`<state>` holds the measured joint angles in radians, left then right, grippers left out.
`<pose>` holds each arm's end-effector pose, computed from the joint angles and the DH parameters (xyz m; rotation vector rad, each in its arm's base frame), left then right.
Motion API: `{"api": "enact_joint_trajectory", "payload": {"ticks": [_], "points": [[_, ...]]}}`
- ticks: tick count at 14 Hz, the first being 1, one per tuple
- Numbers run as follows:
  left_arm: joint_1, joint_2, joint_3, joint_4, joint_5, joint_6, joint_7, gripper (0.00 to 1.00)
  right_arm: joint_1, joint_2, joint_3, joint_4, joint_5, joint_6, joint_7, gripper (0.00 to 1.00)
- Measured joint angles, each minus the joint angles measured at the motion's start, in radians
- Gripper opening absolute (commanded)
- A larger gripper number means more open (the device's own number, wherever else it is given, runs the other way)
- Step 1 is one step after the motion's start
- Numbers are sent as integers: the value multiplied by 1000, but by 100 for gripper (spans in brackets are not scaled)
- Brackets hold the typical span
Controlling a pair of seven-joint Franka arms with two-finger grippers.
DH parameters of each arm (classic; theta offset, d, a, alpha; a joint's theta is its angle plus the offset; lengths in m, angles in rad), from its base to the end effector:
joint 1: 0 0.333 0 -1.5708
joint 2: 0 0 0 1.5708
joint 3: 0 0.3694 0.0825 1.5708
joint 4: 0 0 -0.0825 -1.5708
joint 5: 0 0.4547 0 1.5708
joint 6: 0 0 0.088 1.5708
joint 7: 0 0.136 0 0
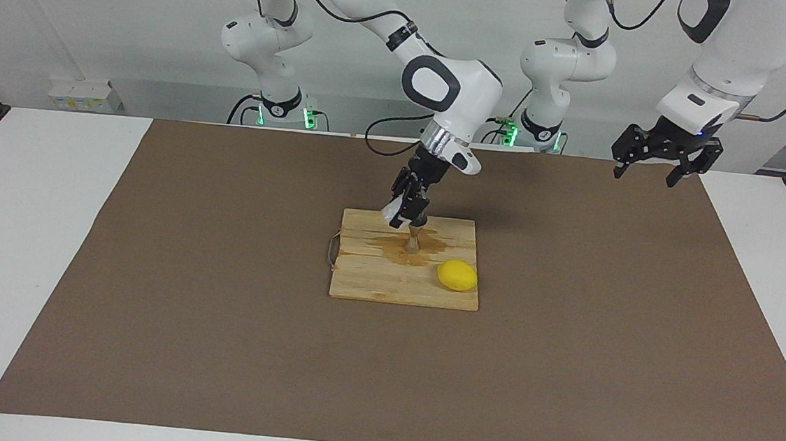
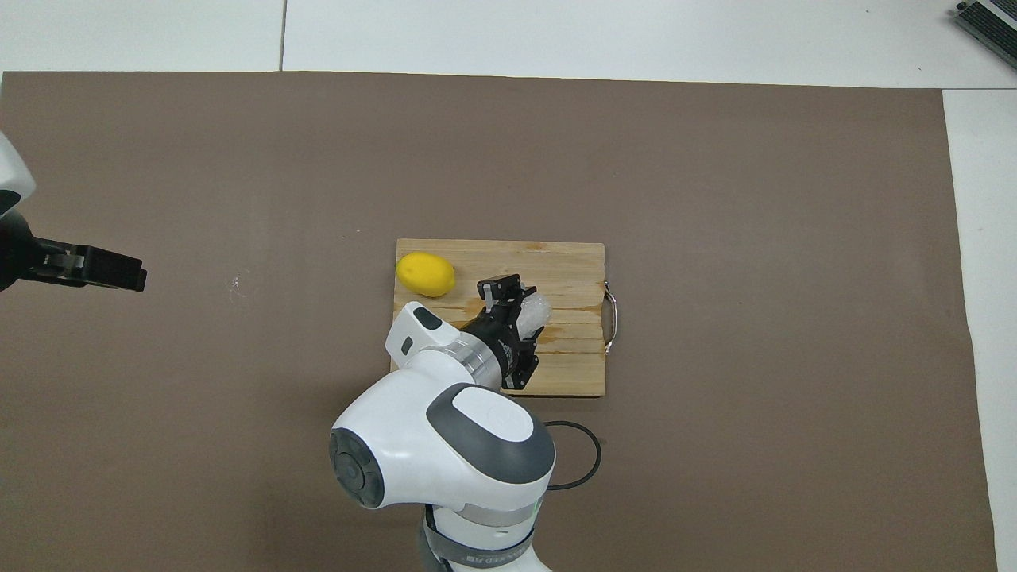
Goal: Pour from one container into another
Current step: 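Hold the white cup tipped over the metal cup with the right gripper, then turn the white cup upright and carry it off the board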
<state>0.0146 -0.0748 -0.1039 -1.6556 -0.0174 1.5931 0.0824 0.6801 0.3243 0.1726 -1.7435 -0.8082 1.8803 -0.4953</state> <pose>0.5972 -0.0581 0.6503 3.1204 -0.2677 0.0186 0.5304 0.4797 0.3895 1.6322 1.8076 -0.0524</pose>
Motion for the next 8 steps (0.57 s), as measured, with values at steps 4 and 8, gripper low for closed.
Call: {"api": "enact_joint_trajectory", "payload": {"ticks": [4,8], "points": [[0,0,0,0,0,0,0,100,0,-1,0,0,0,0,23,43],[0,0,0,0,0,0,0,100,-5,-5,-1,0,23,0,58,43]]}}
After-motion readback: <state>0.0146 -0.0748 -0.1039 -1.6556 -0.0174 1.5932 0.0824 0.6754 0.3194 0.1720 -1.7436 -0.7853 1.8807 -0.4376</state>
